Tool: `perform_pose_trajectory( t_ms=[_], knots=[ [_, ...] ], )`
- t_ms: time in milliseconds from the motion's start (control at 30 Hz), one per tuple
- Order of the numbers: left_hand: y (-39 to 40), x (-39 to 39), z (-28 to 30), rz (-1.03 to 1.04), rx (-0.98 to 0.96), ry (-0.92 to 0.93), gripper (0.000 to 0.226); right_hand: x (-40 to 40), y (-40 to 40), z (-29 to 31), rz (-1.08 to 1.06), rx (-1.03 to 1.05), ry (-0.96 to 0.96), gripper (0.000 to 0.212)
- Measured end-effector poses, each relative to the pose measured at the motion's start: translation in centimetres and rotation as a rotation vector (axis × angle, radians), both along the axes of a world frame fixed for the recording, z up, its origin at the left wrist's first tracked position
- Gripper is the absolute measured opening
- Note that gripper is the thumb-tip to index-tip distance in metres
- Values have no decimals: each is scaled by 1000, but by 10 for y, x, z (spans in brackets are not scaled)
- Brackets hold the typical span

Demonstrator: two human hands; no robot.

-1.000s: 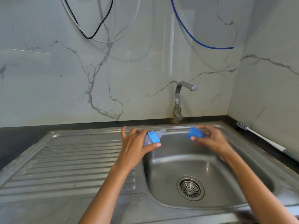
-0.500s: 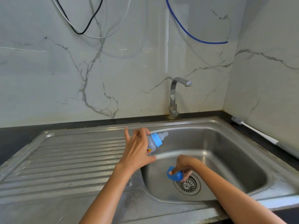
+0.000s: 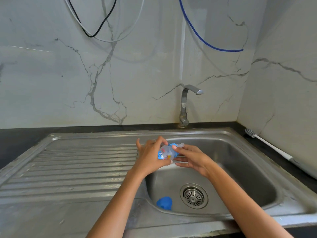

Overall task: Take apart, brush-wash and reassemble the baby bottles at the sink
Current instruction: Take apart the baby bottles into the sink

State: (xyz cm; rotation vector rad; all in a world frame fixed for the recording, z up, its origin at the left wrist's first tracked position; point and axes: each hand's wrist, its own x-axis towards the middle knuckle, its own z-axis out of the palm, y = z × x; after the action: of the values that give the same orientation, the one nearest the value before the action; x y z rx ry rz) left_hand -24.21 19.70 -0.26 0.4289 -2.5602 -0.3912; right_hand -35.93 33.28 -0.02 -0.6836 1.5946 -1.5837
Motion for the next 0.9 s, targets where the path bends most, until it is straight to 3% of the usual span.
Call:
perform_pose_trajectory(
  t_ms=[100, 233, 300, 400, 533, 633, 767, 900],
  knots=[
    [-3, -3, -6, -23, 60, 126, 52, 0, -4, -2, -119, 7, -18, 38],
    [-9, -2, -11, -158, 540, 282, 67, -8, 0, 4, -207, -109, -150, 35],
    [-10, -1, -13, -185, 652, 332, 57, -11, 2, 6, -237, -126, -203, 36],
    [-10, 0, -10, -137, 506, 370, 46, -12, 1, 2, -269, -91, -286, 36],
    [-9, -5, -9, -70, 242, 212, 77, -11, -2, 0, -279, -95, -353, 46],
    [-4, -6, -10, -20, 129, 90, 74, -10, -2, 1, -305, -110, -363, 53],
    [1, -8, -6, 48, 142, 115, 47, -7, -5, 0, -352, -196, -378, 45],
    [5, -11, -3, 61, 267, 158, 39, -3, -6, 4, -393, -292, -312, 32]
  ],
)
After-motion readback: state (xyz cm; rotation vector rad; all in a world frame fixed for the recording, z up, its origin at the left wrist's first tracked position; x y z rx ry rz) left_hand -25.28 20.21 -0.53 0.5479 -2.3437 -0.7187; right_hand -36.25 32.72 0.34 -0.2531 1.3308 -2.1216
